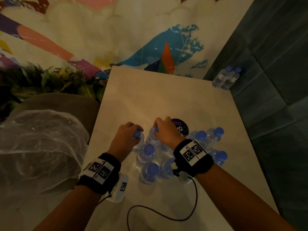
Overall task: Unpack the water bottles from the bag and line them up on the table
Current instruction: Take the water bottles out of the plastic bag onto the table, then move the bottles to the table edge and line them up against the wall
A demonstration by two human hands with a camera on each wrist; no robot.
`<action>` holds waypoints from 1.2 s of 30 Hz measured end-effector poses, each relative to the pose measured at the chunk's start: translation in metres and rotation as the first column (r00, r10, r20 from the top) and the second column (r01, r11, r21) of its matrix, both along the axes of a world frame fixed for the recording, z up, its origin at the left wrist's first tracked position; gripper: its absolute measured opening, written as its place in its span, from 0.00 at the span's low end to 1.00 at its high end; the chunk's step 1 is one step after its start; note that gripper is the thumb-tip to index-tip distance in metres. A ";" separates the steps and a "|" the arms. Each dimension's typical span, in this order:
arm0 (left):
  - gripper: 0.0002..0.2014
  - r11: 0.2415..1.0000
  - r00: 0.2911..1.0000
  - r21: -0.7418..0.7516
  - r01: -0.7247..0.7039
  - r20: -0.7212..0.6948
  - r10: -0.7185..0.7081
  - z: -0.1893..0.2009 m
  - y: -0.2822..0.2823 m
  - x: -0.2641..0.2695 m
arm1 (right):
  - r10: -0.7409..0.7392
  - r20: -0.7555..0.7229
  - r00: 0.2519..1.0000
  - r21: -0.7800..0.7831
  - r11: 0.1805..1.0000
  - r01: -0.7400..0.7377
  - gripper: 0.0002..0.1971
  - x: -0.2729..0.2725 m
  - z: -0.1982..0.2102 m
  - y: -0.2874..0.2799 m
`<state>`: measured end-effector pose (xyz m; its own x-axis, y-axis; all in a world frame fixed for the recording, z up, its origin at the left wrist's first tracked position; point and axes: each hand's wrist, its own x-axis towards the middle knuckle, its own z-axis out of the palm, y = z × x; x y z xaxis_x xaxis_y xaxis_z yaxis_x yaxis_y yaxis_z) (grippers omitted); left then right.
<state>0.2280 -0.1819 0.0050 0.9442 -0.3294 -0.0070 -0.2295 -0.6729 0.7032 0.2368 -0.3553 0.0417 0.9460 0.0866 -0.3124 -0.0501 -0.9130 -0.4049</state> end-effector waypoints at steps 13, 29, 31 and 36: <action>0.17 0.997 0.995 -0.007 -0.077 0.063 0.077 0.038 0.008 -0.023 | -0.020 -0.030 0.999 0.025 0.999 0.020 0.24 -0.051 0.087 -0.059; 0.18 0.945 0.956 0.149 0.292 -0.039 -0.290 0.082 -0.185 -0.045 | -0.132 -0.040 0.990 0.055 0.989 0.134 0.32 -0.067 0.047 -0.254; 0.19 0.934 0.950 0.186 0.306 -0.117 -0.288 0.075 -0.207 -0.037 | -0.109 -0.037 0.993 0.114 0.987 0.112 0.33 -0.059 0.032 -0.262; 0.22 0.892 0.936 0.321 0.319 -0.252 -0.245 0.054 -0.243 -0.013 | 0.002 -0.006 1.000 0.227 0.974 0.000 0.29 -0.039 -0.006 -0.267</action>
